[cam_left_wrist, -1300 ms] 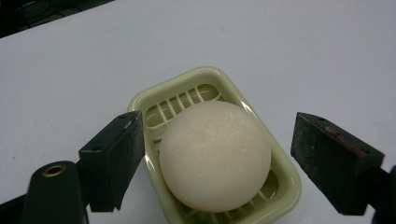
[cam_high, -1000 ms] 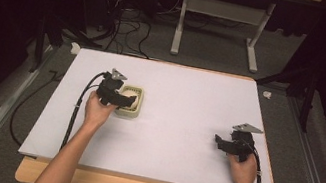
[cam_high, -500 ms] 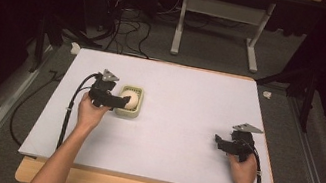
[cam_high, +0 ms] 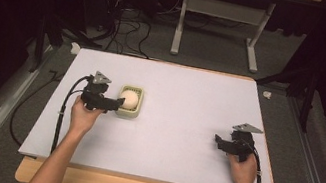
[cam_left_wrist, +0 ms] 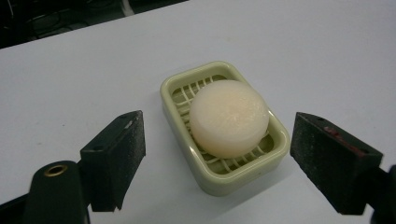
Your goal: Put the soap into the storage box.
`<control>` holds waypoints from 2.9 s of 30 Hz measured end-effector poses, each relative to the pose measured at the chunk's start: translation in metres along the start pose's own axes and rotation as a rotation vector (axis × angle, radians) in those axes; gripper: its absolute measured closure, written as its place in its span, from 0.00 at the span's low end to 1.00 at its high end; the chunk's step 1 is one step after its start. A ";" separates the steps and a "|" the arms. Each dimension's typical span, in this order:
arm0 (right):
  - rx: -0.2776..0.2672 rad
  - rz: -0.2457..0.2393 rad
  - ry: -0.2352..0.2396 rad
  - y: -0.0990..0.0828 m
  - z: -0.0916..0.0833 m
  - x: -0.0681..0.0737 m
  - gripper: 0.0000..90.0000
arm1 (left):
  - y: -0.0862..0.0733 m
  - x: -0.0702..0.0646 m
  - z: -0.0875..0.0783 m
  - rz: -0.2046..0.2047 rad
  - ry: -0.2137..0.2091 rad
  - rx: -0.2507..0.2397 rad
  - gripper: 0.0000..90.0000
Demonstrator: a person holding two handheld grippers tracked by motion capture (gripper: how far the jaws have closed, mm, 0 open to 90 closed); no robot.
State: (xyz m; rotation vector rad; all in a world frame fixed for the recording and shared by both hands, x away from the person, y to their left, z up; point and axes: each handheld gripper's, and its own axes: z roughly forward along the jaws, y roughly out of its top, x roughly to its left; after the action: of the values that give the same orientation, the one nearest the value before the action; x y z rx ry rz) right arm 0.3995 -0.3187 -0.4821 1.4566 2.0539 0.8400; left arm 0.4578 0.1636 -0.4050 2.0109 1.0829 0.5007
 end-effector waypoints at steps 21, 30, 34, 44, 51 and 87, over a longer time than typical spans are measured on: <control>0.001 -0.004 -0.002 0.000 0.000 0.000 0.26 | -0.025 0.004 -0.026 -0.017 -0.002 -0.014 0.21; 0.001 -0.003 -0.001 0.000 0.000 0.000 0.26 | -0.037 0.007 -0.035 -0.032 -0.001 -0.019 0.21; 0.000 -0.003 -0.002 0.000 0.000 0.000 0.26 | -0.041 0.009 -0.037 -0.035 0.006 -0.013 0.21; 0.000 -0.001 -0.001 0.000 0.000 0.000 0.26 | -0.050 0.012 -0.039 -0.055 0.002 -0.017 0.21; 0.000 -0.001 -0.001 0.000 0.000 0.000 0.26 | -0.057 0.012 -0.043 -0.062 -0.003 -0.015 0.21; 0.000 -0.002 -0.001 0.000 0.000 0.000 0.26 | -0.083 0.017 -0.037 -0.089 0.011 0.038 0.21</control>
State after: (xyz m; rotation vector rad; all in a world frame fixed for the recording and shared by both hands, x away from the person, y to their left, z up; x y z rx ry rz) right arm 0.3994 -0.3186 -0.4821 1.4546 2.0543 0.8379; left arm 0.4002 0.2218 -0.4474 1.9847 1.1908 0.4484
